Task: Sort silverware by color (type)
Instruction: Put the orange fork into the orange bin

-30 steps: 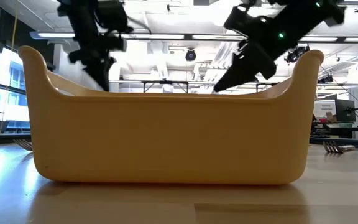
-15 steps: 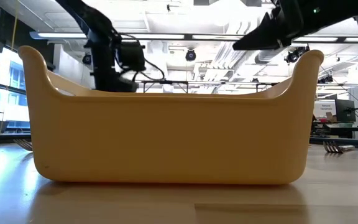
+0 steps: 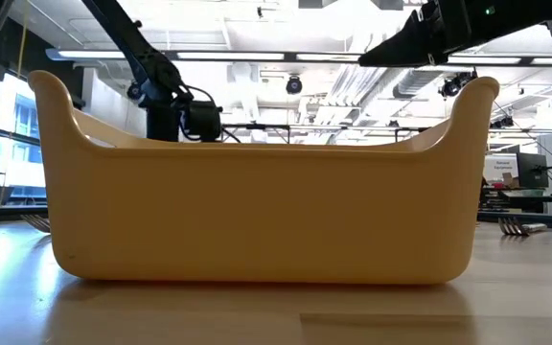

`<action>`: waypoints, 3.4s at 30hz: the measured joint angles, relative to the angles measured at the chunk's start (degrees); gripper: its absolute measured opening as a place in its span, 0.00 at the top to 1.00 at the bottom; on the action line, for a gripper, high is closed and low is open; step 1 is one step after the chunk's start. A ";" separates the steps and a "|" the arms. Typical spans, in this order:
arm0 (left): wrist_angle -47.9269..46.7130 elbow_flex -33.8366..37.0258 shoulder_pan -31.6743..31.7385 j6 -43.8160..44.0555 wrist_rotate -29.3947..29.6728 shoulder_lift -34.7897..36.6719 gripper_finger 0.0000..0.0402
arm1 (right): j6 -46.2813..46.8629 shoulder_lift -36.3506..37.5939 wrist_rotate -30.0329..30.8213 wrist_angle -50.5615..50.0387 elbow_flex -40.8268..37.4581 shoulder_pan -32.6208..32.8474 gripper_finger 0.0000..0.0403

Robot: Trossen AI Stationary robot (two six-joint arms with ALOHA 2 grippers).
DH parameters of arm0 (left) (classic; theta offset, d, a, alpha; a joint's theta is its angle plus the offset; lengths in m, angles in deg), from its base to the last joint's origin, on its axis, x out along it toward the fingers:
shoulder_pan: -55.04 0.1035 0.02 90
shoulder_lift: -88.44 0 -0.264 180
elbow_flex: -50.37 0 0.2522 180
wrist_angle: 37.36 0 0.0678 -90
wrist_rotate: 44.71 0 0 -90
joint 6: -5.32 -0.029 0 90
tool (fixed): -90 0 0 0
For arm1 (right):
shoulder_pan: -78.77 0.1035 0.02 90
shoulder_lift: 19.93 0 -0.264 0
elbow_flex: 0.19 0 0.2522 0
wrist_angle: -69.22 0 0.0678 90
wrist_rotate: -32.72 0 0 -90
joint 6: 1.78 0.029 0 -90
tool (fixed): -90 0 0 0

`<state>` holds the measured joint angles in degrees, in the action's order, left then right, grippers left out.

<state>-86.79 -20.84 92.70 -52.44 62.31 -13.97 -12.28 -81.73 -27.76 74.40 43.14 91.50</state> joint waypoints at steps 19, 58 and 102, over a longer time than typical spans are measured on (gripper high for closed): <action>-2.51 -0.13 -1.95 -2.88 -0.01 -1.57 0.97 | 1.48 -0.02 -0.01 0.87 0.04 0.00 1.00; -6.79 -11.72 -31.72 45.63 -10.16 16.92 0.99 | 5.77 -0.07 0.01 1.67 0.13 0.00 1.00; -5.46 -22.91 -28.31 48.20 -10.43 -8.72 0.99 | -1.06 -0.07 0.15 11.61 0.09 -6.97 1.00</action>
<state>-92.25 -43.75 64.39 -4.24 51.88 -22.69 -13.34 -81.80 -27.61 86.00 43.22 84.53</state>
